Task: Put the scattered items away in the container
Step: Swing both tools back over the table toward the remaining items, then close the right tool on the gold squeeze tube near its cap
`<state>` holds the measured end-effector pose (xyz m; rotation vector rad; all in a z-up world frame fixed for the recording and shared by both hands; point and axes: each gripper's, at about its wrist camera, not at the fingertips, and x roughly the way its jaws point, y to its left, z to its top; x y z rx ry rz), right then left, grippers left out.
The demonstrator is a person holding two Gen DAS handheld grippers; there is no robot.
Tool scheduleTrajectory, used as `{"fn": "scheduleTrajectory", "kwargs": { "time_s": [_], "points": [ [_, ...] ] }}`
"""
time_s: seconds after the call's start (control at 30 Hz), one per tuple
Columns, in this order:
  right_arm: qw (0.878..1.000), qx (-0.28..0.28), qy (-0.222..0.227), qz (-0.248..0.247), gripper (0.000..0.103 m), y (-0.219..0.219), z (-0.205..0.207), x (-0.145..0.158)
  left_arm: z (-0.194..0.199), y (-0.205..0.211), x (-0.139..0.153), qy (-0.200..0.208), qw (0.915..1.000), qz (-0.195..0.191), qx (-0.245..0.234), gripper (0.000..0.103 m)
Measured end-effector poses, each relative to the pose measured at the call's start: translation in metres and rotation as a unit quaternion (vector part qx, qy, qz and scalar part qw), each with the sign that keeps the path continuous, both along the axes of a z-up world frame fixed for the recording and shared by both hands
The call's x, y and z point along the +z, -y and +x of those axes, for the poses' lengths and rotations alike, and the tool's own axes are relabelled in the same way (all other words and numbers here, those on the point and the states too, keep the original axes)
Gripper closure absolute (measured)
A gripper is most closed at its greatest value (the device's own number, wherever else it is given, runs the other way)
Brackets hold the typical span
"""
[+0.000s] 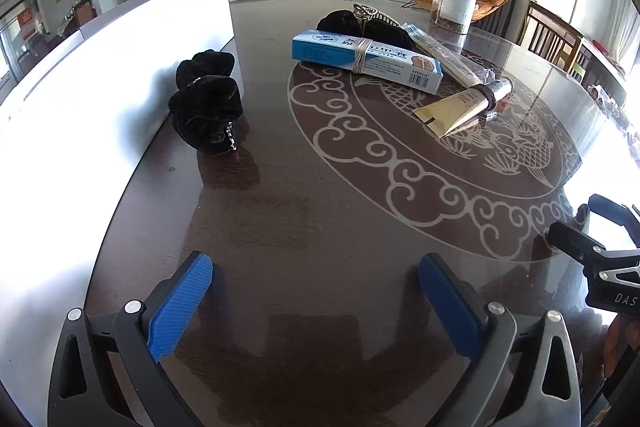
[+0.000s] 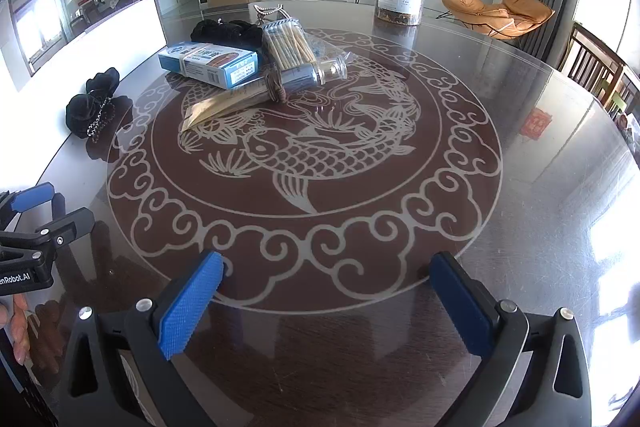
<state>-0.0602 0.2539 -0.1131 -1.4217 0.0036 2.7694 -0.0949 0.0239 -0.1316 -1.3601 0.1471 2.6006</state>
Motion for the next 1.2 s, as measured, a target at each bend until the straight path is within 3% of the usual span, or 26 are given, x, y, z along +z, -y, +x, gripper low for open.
{"fn": "scheduleTrajectory", "kwargs": {
  "time_s": [0.4,0.5,0.67,0.8,0.87,0.93,1.2],
  "points": [
    [1.000,0.001,0.001,0.000,0.000,0.000,0.000,0.000,0.003,0.000,0.001,-0.006,1.0000,-0.002,0.005,0.000],
    [1.000,0.011,-0.011,-0.020,0.000,-0.002,-0.008,0.006,0.003,0.000,0.001,-0.006,1.0000,-0.001,0.005,0.000],
    [0.999,0.008,-0.037,-0.031,0.000,0.002,-0.071,0.038,0.003,0.001,0.001,-0.006,1.0000,-0.001,0.005,0.000],
    [0.999,-0.029,0.000,-0.021,0.000,0.006,-0.138,0.030,0.003,0.001,0.001,-0.006,1.0000,-0.001,0.005,0.000],
    [0.999,-0.041,-0.001,-0.035,0.000,0.007,-0.155,0.025,0.003,0.001,0.001,-0.006,1.0000,-0.001,0.005,0.000],
    [0.998,-0.054,0.025,-0.022,0.000,0.010,-0.166,0.013,0.002,0.001,0.001,-0.006,1.0000,-0.001,0.005,0.000],
    [0.999,-0.045,0.008,0.021,0.000,-0.017,-0.110,0.001,0.003,0.000,0.001,-0.006,1.0000,-0.001,0.005,0.000]
  ]
}}
